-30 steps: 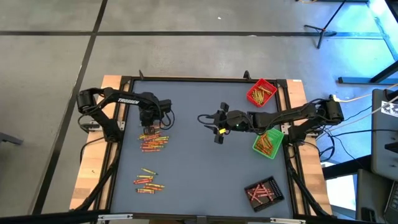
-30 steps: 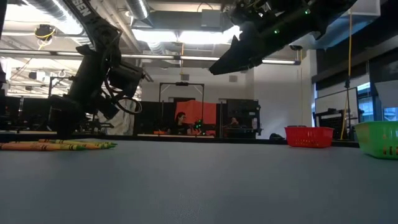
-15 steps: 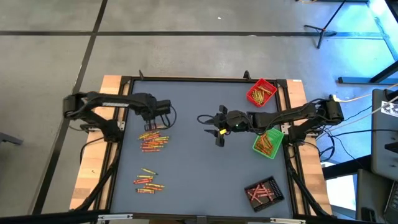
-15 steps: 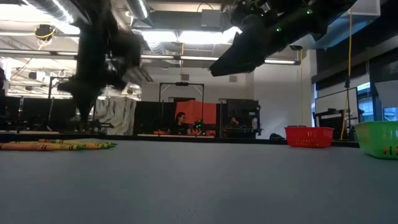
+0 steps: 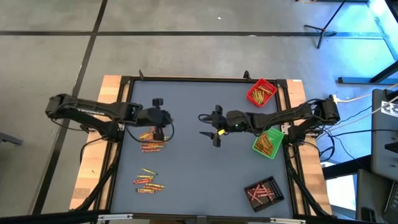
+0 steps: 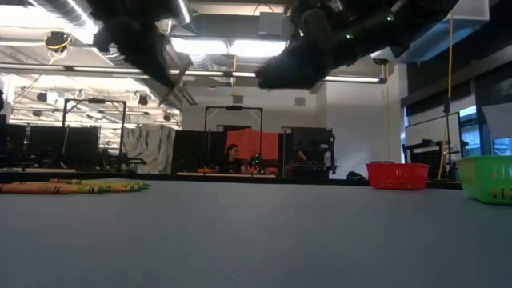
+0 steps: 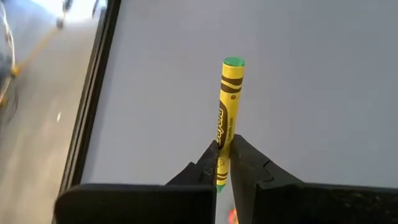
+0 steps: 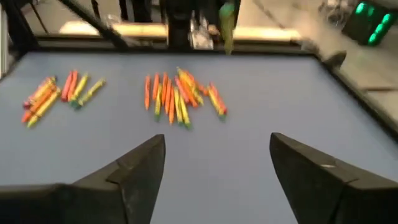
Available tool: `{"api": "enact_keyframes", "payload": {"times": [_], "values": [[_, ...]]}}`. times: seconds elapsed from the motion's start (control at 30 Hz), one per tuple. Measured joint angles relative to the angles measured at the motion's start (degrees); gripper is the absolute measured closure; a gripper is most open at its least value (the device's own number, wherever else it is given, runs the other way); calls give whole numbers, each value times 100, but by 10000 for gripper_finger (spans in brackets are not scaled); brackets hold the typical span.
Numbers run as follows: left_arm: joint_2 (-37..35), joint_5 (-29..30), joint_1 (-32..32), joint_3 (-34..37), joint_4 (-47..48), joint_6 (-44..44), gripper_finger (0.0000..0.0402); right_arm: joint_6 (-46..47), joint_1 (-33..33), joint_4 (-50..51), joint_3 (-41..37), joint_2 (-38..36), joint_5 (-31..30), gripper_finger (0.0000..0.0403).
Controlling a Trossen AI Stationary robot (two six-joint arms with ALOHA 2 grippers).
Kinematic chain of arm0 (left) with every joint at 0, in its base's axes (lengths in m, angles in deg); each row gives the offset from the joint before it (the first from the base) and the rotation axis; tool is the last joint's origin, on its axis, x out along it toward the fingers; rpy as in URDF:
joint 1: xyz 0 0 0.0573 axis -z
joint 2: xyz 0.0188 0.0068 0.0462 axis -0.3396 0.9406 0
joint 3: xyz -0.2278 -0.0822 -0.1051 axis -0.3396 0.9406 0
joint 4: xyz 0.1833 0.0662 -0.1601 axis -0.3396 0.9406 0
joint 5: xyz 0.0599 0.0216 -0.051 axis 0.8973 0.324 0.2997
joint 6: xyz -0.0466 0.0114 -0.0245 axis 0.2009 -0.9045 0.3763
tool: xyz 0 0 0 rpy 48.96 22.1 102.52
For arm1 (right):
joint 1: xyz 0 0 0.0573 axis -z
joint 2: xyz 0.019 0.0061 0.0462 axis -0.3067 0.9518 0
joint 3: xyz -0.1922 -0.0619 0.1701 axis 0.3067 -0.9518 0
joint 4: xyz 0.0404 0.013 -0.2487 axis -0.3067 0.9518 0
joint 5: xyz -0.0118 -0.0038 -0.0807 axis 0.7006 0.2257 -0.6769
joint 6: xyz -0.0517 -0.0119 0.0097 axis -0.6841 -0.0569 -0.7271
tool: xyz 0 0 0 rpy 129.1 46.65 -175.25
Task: Sort crayons
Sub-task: Put the green crayon into the red bin
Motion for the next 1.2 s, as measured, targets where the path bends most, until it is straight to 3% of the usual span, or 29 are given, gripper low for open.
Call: {"api": "enact_keyframes", "payload": {"times": [0.17,0.27,0.4,0.73,0.93,1.2], "values": [[0,61,340,734,-1954,-272,392,-264,-167,-554,0,60,171,114],[63,-243,394,1249,-3406,-463,392,-433,-262,-823,-7,131,210,114],[187,-770,386,1680,-4597,-905,392,-523,-294,-1327,-2,282,223,114],[409,-1014,419,1704,-4887,-1067,392,-523,-292,-2284,402,1040,282,126],[588,-952,432,1698,-5160,-1063,392,-595,-327,-2199,787,1467,554,191],[588,-976,559,1698,-5236,-1063,392,-866,-357,-2050,857,1499,498,339]]}}
